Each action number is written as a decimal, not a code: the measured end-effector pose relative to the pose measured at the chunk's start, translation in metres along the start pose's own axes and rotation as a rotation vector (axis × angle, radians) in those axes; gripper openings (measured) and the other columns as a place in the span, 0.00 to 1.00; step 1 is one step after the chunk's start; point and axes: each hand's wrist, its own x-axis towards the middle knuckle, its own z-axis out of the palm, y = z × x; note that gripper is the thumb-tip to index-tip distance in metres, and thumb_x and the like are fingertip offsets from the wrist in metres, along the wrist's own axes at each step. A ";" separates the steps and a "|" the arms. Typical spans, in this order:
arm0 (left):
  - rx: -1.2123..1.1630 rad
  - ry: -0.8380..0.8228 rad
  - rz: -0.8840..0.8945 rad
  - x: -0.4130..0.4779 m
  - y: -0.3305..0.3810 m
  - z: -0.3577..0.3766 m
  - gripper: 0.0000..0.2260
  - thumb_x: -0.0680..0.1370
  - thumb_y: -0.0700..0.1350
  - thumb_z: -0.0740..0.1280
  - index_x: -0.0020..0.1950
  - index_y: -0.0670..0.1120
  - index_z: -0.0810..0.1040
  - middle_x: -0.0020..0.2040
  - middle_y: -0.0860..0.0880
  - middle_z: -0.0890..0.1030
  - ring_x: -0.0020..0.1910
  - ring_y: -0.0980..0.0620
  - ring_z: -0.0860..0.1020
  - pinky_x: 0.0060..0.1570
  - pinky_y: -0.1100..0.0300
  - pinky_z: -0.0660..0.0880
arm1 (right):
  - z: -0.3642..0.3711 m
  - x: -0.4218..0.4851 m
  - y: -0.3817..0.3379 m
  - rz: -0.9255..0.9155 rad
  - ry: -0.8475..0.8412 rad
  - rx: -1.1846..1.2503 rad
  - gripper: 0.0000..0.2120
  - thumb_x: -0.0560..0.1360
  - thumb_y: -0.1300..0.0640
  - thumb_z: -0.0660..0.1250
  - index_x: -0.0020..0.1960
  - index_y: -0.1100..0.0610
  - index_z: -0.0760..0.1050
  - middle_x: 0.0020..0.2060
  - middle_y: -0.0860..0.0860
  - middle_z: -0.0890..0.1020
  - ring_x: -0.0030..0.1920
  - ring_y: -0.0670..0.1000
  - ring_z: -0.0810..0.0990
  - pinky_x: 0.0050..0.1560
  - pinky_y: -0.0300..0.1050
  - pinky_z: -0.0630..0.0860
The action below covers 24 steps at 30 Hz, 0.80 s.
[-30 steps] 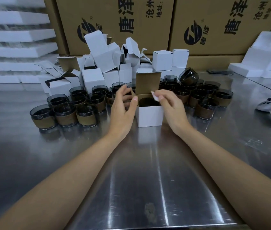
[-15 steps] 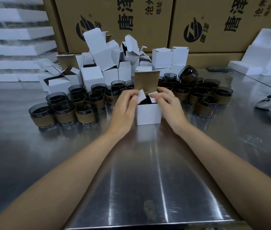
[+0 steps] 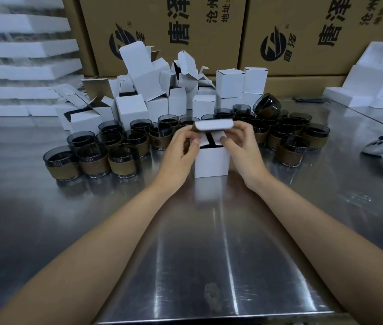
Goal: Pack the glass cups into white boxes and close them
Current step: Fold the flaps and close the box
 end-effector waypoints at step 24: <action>0.208 -0.079 0.087 -0.002 -0.003 -0.007 0.15 0.82 0.47 0.60 0.67 0.44 0.71 0.61 0.49 0.67 0.65 0.52 0.68 0.67 0.55 0.67 | -0.008 -0.004 0.004 -0.227 -0.182 -0.384 0.13 0.80 0.52 0.63 0.64 0.52 0.73 0.60 0.45 0.74 0.58 0.32 0.71 0.57 0.26 0.67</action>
